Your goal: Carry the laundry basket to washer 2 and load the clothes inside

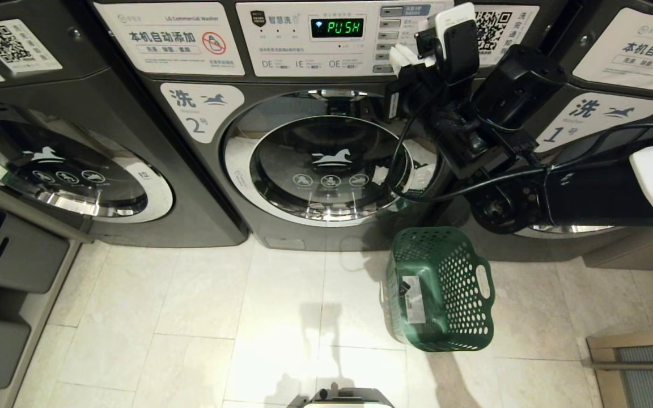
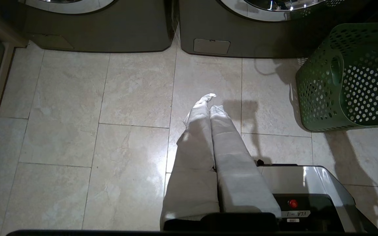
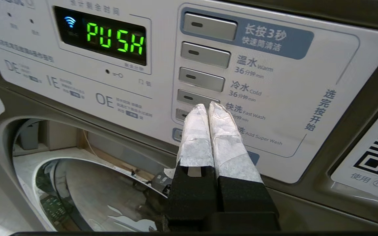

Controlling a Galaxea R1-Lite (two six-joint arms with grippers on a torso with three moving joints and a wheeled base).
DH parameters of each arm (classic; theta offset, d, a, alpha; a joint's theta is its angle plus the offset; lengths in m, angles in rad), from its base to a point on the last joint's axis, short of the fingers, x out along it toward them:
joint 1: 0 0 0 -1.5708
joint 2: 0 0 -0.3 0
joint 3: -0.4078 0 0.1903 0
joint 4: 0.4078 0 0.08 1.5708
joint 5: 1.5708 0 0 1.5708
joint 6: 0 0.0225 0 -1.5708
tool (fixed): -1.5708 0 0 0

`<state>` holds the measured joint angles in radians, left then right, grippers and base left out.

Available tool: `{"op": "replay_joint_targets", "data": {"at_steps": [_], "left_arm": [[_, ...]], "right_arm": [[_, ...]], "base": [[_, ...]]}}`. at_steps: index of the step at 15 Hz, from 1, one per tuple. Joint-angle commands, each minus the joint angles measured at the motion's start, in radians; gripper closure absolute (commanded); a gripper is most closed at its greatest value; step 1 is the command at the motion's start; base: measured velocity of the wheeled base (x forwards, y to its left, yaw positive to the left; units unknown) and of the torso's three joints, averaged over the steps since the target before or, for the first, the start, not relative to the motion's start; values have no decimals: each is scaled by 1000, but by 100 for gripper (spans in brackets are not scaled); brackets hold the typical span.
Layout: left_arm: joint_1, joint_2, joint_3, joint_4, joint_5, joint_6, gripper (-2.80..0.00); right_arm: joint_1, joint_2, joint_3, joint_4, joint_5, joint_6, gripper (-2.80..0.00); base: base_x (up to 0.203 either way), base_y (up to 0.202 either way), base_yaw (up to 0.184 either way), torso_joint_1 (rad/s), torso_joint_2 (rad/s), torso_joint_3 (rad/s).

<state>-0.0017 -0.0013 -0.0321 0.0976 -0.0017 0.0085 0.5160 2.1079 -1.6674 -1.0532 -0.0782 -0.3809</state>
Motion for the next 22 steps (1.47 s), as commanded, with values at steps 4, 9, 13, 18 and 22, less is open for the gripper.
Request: {"op": "replay_joint_targets", "data": {"at_steps": [4,9,13,18,22], "left_arm": [[0,-2,0,1,0,-1,0],[0,-2,0,1,0,-1,0],[0,-2,0,1,0,1,0],[0,-2,0,1,0,-1,0],[0,-2,0,1,0,1,0]], "right_arm": [[-8,37,-69,16,-2,3,0],[1,35,-71,18,12,10,0],[21,32,-66,20,20,28,0],[41,32,-69,35,18,31,0],[33,33,-87,35,15,26,0]], "base": [[0,0,0,0,0,0],[0,0,0,0,0,0],[0,0,0,0,0,0],[0,0,0,0,0,0],[0,0,0,0,0,0]]}}
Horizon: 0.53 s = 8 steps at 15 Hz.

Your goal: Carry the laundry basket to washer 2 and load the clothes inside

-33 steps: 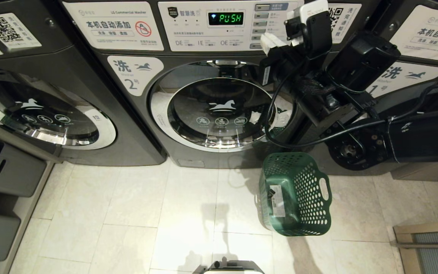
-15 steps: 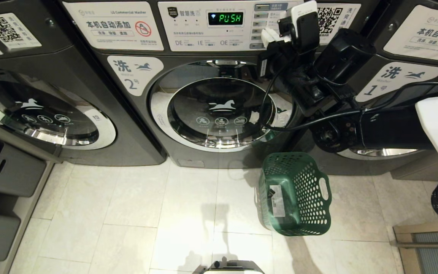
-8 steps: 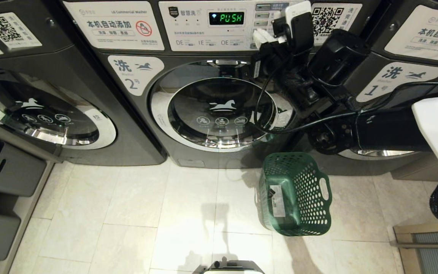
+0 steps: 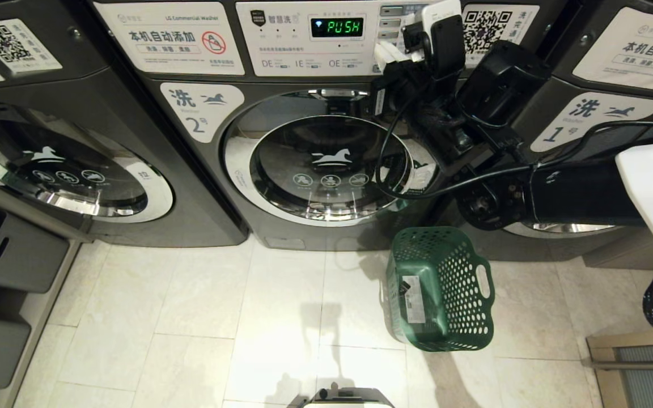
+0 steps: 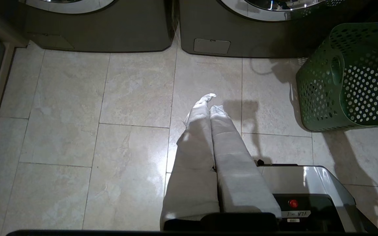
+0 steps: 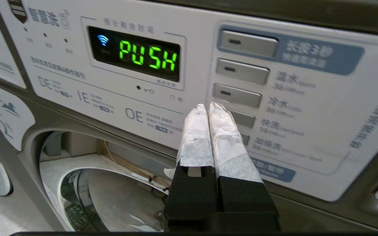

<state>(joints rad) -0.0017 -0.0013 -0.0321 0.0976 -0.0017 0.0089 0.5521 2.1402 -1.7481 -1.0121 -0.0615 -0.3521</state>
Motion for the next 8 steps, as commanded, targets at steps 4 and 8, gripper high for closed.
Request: {"op": "replay_joint_targets", "data": {"at_steps": [4,8], "left_arm": [[0,-2,0,1,0,-1,0],[0,-2,0,1,0,0,0]], "right_arm": [[-10,4,-8,-6,-5,-7,0],[-40,12,-8,-6,-4,-8,0]], "base": [[0,0,0,0,0,0],[0,0,0,0,0,0]]}}
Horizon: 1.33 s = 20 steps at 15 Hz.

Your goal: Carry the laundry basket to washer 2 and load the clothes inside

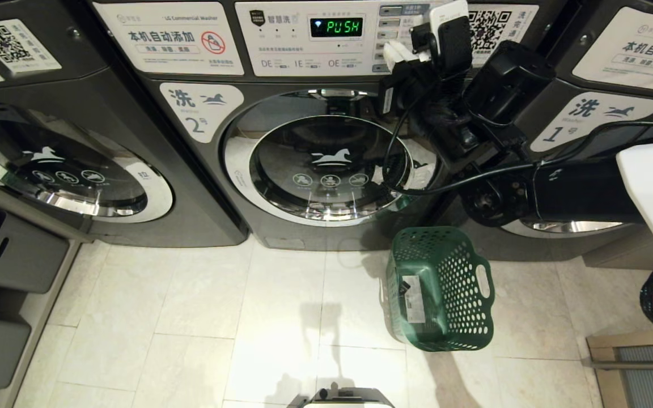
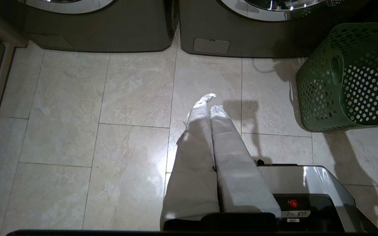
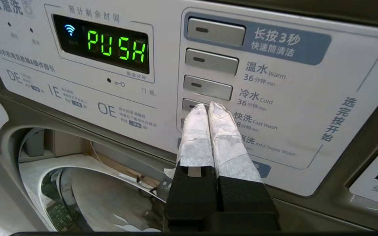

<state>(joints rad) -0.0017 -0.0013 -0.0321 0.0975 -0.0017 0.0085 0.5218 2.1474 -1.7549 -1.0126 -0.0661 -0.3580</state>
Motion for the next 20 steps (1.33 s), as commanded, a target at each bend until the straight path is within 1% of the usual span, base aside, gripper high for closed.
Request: {"op": "replay_joint_targets", "data": {"at_steps": [1,3,8,10,13,15,20], "left_arm": [[0,-2,0,1,0,-1,0],[0,-2,0,1,0,-1,0],[0,-2,0,1,0,0,0],[0,-2,0,1,0,-1,0],[0,-2,0,1,0,0,0],[0,-2,0,1,0,1,0],[0,-2,0,1,0,-1,0]], "right_arm": [[-13,6,-3,-7,-1,-3,0],[-25,6,-6,-8,1,-2,0],[-22,19,-43,-6,6,2,0],[-13,-4,-2,-3,5,4,0],[-11,-77,125,-3,6,10,0],[-9,-115,184,-4,6,14,0],[13,-111,204,-4,6,16,0]], "base": [[0,0,0,0,0,0],[0,0,0,0,0,0],[0,0,0,0,0,0],[0,0,0,0,0,0],[0,0,0,0,0,0],[0,0,0,0,0,0],[0,0,0,0,0,0]]}}
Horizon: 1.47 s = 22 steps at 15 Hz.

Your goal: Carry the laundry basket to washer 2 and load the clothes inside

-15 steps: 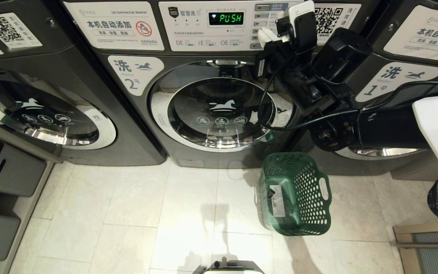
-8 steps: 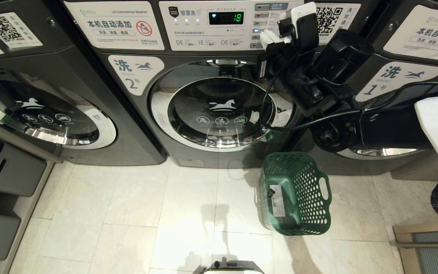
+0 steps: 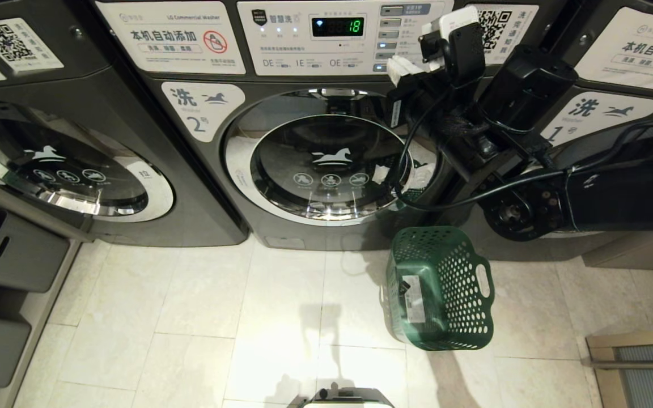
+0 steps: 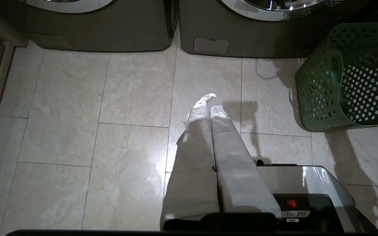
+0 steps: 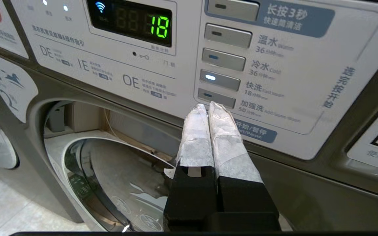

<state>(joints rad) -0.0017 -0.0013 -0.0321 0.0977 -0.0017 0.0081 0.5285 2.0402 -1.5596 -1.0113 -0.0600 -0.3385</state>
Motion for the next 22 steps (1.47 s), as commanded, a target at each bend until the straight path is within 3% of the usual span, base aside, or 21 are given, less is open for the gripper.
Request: {"op": "replay_joint_targets", "data": {"at_steps": [1,7,22], "left_arm": [[0,-2,0,1,0,1,0],[0,-2,0,1,0,0,0],[0,-2,0,1,0,1,0]], "right_arm": [[7,1,13,-6,0,-2,0],[7,15,61,-9,-1,-4,0],[-6,107,-86,-11,-6,-5,0]], "base": [[0,0,0,0,0,0],[0,0,0,0,0,0],[0,0,0,0,0,0]]}}
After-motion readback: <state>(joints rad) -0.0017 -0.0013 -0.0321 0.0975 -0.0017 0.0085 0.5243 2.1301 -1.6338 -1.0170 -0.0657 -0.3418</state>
